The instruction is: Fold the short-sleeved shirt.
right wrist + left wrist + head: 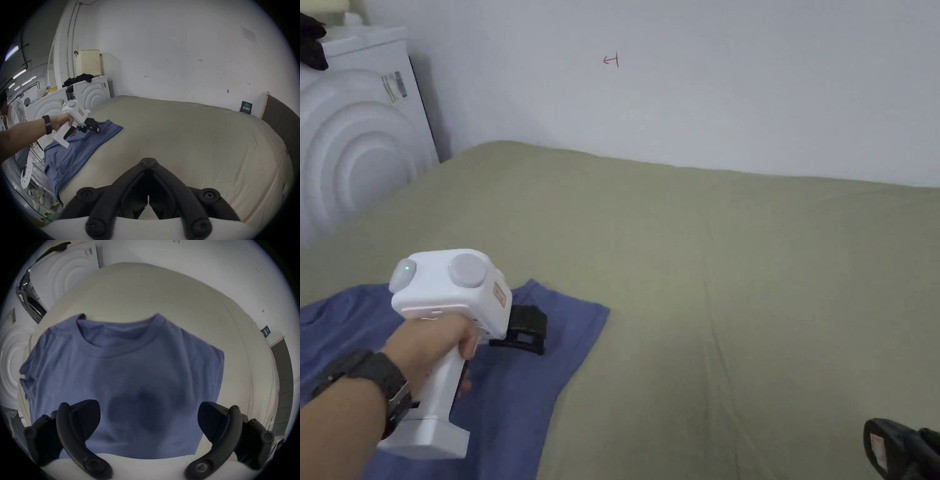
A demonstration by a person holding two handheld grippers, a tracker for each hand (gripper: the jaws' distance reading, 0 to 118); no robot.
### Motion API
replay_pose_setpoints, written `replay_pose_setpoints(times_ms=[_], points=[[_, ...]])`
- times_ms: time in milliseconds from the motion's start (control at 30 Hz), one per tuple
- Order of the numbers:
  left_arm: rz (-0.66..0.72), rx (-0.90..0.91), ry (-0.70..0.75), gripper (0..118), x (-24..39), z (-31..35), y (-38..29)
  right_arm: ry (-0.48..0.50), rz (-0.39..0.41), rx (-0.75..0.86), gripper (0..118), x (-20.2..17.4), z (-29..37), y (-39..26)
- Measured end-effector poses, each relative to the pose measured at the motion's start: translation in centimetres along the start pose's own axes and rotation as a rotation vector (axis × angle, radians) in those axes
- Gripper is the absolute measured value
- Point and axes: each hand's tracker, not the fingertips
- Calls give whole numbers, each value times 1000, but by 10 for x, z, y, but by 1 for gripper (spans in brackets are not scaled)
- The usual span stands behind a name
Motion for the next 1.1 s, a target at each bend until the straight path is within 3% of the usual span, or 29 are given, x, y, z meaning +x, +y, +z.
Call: replay_pose_setpoints(times_ms=[133, 167, 200, 233, 333, 400, 433, 467, 633, 733, 933, 1100], points=[[-112, -3, 9, 62, 11, -11, -11, -3, -5, -2, 2, -2, -2, -8], [-106, 11, 24, 45, 15, -8, -15, -2, -9, -10, 2, -2, -2, -10], [-95, 32, 44, 20, 13, -5, -15, 1, -13, -15, 2, -2, -1, -11], [-79, 57, 52, 11, 13, -1, -17, 5, -14, -17, 2, -2, 1, -12], [-90, 76, 36, 11, 4, 1, -13, -3, -15, -11, 2, -5, 6, -15], [-76, 107, 113, 11, -1, 3, -13, 3, -34, -5, 2, -6, 11, -15], [-59, 125, 102, 11, -7, 4, -14, 8, -45, -3, 2, -6, 13, -15], [-27, 141, 1, 11, -6, 12, -22, 9, -49, -2, 2, -6, 14, -14], [11, 186, -43, 11, -14, 34, -29, -6, -40, 7, 2, -4, 18, -14], [-9, 198, -79, 11, -3, 47, -29, -8, -73, 10, 2, -2, 23, -9], [-64, 228, -187, 11, 64, 61, -27, -21, -102, 44, 2, 3, 43, -3], [-193, 235, -265, 11, 173, 56, -24, -58, -123, 82, 2, 23, 70, 0]])
